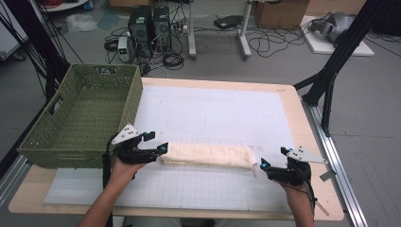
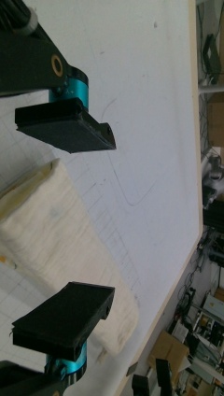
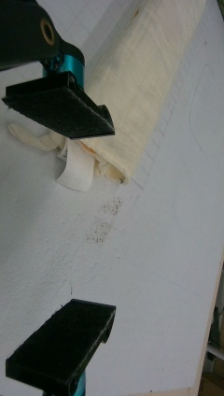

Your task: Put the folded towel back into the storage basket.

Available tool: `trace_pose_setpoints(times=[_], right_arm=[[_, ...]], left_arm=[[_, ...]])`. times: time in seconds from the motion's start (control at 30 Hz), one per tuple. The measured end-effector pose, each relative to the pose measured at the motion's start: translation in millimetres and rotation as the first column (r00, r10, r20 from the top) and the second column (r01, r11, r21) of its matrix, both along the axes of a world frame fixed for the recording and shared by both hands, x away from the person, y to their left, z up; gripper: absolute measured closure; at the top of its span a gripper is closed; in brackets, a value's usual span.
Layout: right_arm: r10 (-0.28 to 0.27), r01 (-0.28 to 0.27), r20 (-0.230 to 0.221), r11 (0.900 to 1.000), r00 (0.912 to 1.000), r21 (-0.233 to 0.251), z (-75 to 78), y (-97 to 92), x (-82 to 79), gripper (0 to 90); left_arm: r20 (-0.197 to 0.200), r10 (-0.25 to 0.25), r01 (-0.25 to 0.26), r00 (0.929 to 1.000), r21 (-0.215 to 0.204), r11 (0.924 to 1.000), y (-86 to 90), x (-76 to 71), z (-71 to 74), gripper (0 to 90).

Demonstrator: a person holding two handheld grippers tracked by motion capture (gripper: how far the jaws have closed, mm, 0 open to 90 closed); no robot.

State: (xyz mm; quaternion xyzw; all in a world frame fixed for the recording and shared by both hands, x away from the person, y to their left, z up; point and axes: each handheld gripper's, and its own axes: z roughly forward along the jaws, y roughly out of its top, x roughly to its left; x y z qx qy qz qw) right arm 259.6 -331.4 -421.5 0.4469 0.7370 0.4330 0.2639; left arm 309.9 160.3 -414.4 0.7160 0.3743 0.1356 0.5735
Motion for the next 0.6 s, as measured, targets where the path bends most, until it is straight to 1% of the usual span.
trace_pose_setpoints(times=[0.07,0.17,0.2,0.27,0.33,0.4,0.47,0.5,0.53,0.6], right_arm=[[0.006,-0.006,-0.006,1.0,1.0,-0.003,-1.6,-0.1,1.2,11.4],[0.002,-0.002,-0.009,1.0,1.0,0.0,-1.7,-0.2,1.2,11.5],[0.002,-0.002,-0.005,1.0,1.0,0.002,-1.1,-0.4,1.3,11.4],[0.006,-0.006,0.002,1.0,1.0,0.007,-0.3,-0.5,1.8,11.4],[0.01,-0.01,0.006,0.9999,0.9999,0.004,0.0,0.0,2.5,11.5],[0.012,-0.012,0.002,0.9999,0.9999,0.009,-0.3,1.0,2.9,11.5],[0.015,-0.015,0.001,0.9999,0.9999,0.005,-0.7,1.2,3.3,11.5],[0.015,-0.015,-0.001,0.9999,0.9999,0.007,-0.8,1.3,3.2,11.5],[0.014,-0.014,0.002,0.9999,0.9999,0.007,-0.9,1.1,3.0,11.5],[0.016,-0.016,0.005,0.9998,0.9999,0.012,-0.7,0.2,2.3,11.5]], left_arm=[[0.002,-0.005,0.005,1.0,0.006,1.0,-0.4,1.9,2.3,24.9],[0.002,-0.004,0.004,1.0,-0.001,1.0,-1.2,6.7,8.5,24.3],[-0.003,-0.006,0.006,1.0,-0.001,1.0,-2.1,9.5,11.2,24.1],[0.001,-0.006,0.006,1.0,0.012,0.9999,-4.3,15.4,17.2,24.0],[0.003,-0.004,0.004,1.0,0.014,0.9999,-6.8,21.9,21.5,24.0],[0.001,0.0,0.0,1.0,0.044,0.999,-9.6,28.9,23.5,24.6],[-0.024,0.024,-0.022,0.9994,0.076,0.9969,-12.8,35.6,22.0,28.6],[-0.03,0.031,-0.029,0.9991,0.091,0.9954,-13.6,38.3,20.3,29.2],[-0.038,0.031,-0.028,0.9988,0.092,0.9954,-14.5,40.3,18.0,29.2],[-0.048,0.031,-0.026,0.9984,0.109,0.9937,-15.3,43.7,14.2,29.2]])
